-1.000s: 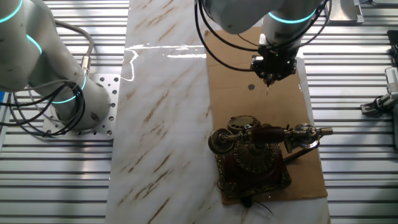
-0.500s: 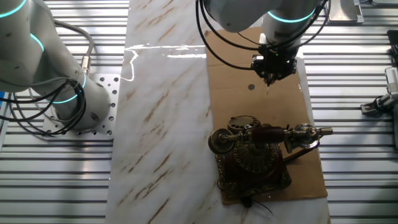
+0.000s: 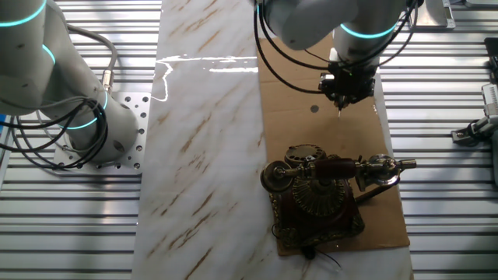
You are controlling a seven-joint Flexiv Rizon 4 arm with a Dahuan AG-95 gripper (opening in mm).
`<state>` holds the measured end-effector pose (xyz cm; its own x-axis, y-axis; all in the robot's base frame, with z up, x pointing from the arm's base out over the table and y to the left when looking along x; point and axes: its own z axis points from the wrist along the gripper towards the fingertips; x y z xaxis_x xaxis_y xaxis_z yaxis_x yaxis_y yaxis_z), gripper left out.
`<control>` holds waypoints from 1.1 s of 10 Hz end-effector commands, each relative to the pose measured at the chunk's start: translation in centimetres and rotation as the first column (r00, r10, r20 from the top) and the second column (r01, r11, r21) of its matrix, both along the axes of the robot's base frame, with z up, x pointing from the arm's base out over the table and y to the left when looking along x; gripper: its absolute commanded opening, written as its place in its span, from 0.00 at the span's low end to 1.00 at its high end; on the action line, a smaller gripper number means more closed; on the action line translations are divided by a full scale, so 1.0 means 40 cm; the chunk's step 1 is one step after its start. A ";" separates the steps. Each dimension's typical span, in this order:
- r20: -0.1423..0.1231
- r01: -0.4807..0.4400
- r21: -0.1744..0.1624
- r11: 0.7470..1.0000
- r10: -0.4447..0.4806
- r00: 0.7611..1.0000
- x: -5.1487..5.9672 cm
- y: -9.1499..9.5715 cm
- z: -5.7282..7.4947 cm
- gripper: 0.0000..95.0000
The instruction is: Dial a number on an old rotary phone
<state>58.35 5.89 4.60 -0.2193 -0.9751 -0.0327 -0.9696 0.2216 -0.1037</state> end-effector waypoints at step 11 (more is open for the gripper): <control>0.010 0.021 -0.014 1.000 -0.021 1.000 -0.004 0.001 0.004 0.00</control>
<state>58.17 5.90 4.79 -0.2398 -0.9706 -0.0201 -0.9635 0.2405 -0.1175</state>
